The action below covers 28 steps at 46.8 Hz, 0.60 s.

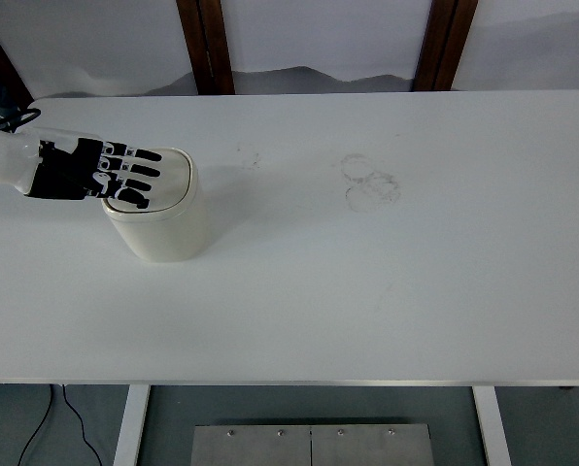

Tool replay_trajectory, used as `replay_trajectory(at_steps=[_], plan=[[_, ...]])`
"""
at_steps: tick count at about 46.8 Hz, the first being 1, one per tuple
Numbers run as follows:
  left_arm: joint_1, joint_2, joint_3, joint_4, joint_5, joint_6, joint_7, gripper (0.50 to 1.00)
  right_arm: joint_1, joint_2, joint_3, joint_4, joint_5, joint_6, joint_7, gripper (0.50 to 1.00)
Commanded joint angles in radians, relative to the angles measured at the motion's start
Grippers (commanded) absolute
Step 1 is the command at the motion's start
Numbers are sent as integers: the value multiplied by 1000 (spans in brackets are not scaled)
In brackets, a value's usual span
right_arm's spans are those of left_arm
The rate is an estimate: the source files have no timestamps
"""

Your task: Open trash bin

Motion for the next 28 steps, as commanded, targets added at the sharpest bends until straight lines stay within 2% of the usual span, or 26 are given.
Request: replay_trajectory(at_steps=[1, 28], plan=[[1, 0, 0, 0, 0, 0, -6, 1000, 0, 0, 1, 0, 1, 0, 0, 995], [24, 5, 0, 3, 0, 2, -7, 1000, 1, 0, -1, 0, -1, 0, 1, 995]])
